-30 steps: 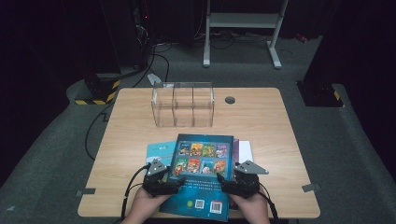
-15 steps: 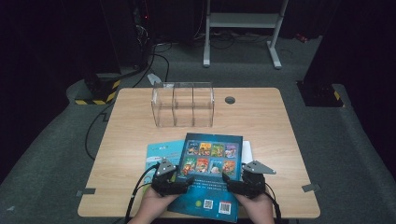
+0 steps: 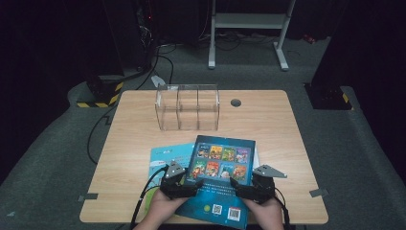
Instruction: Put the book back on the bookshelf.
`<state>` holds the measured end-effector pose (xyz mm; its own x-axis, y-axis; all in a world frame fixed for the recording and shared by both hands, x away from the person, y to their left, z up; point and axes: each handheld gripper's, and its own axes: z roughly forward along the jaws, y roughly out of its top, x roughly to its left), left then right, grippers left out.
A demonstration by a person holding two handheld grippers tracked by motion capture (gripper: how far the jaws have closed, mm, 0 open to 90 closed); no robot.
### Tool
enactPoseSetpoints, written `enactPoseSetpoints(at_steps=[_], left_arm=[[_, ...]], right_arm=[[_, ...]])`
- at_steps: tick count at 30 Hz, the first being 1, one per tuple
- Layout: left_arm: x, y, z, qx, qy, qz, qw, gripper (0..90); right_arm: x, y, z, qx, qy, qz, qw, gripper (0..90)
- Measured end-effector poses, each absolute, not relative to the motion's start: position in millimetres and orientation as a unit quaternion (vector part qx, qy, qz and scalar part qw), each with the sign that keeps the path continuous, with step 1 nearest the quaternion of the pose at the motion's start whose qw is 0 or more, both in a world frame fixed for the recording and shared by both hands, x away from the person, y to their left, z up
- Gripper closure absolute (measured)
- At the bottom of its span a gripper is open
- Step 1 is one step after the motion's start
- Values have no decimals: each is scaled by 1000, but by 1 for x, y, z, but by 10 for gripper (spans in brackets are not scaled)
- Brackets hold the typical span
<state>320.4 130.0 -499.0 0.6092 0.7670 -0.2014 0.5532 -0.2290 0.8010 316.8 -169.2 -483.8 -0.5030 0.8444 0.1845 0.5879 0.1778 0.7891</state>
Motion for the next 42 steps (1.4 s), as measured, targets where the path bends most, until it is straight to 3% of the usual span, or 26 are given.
enactPoseSetpoints(at_steps=[11, 13, 23, 31, 42], left_arm=[[311, 146, -499, 782, 422, 92, 449, 217], [307, 144, -499, 784, 414, 90, 453, 256], [311, 139, -500, 780, 420, 103, 453, 241], [340, 131, -498, 773, 426, 122, 453, 242], [331, 136, -499, 770, 438, 104, 451, 196]], right_arm=[[305, -171, -483, 471, 757, 429, 146, 124], [304, -170, -482, 473, 757, 428, 145, 133], [311, -168, -479, 483, 755, 419, 142, 152], [348, -170, -476, 490, 756, 410, 141, 152], [332, -169, -479, 484, 759, 416, 130, 139]])
